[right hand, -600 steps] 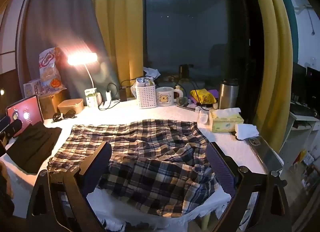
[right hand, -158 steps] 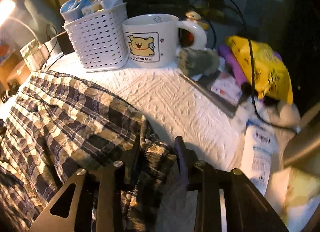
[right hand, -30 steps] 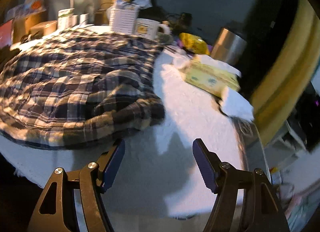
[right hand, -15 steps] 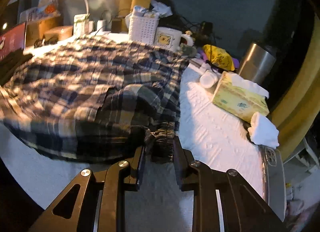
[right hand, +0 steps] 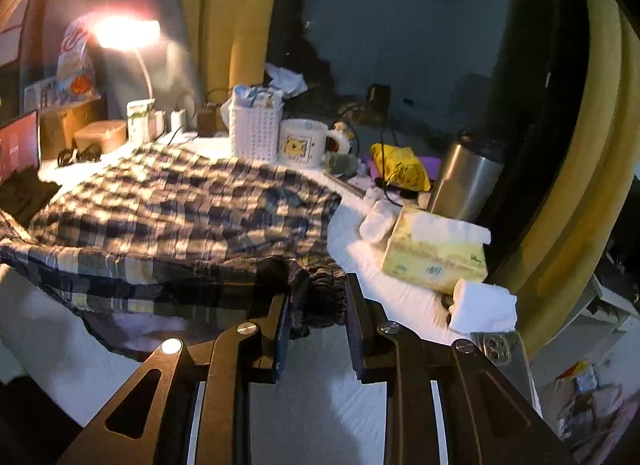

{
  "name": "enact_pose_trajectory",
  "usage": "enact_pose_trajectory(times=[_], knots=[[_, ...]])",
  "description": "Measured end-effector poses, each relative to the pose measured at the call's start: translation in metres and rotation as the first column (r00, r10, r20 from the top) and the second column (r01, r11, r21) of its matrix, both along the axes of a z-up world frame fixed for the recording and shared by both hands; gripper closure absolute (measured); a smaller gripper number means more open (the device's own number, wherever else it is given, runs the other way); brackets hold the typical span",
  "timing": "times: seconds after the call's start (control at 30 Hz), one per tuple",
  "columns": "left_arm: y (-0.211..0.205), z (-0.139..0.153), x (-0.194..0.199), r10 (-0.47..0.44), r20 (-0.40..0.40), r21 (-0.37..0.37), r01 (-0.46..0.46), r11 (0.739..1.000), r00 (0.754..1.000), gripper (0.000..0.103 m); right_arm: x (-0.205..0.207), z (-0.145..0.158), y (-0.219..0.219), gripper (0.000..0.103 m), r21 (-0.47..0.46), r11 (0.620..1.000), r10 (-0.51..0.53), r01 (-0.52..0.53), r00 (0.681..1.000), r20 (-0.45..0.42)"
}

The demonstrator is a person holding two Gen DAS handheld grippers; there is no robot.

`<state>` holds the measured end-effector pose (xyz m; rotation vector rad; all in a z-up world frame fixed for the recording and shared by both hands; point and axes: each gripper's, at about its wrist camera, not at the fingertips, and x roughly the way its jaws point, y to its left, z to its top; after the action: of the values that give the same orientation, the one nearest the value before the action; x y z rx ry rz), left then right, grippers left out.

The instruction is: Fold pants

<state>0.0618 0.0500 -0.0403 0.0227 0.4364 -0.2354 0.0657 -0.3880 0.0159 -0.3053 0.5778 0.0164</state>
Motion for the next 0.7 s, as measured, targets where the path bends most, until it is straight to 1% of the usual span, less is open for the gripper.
enact_pose_trajectory(times=[0.17,0.27,0.47,0.63,0.7], knots=[[0.003,0.016,0.012,0.027,0.045,0.006,-0.028,1.0,0.999,0.094,0.01,0.015,-0.003,0.078,0.036,0.999,-0.009,0.008,1.0,0.026],[0.004,0.025,0.021,0.037,0.072,0.025,-0.039,0.999,0.997,0.094,0.016,0.025,-0.003,0.078,0.053,0.999,-0.007,0.005,0.999,0.045],[0.009,0.039,0.049,0.052,0.123,0.033,-0.056,0.998,0.991,0.094,0.034,0.043,-0.004,0.078,0.073,0.997,-0.003,-0.004,0.996,0.085],[0.011,0.05,0.074,0.039,0.166,0.049,-0.048,0.998,0.985,0.094,0.051,0.053,-0.004,0.078,0.08,0.997,-0.006,-0.003,0.994,0.113],[0.012,0.054,0.085,0.029,0.178,0.067,-0.042,0.997,0.984,0.094,0.059,0.055,-0.004,0.078,0.086,0.996,-0.01,-0.001,0.993,0.12]])
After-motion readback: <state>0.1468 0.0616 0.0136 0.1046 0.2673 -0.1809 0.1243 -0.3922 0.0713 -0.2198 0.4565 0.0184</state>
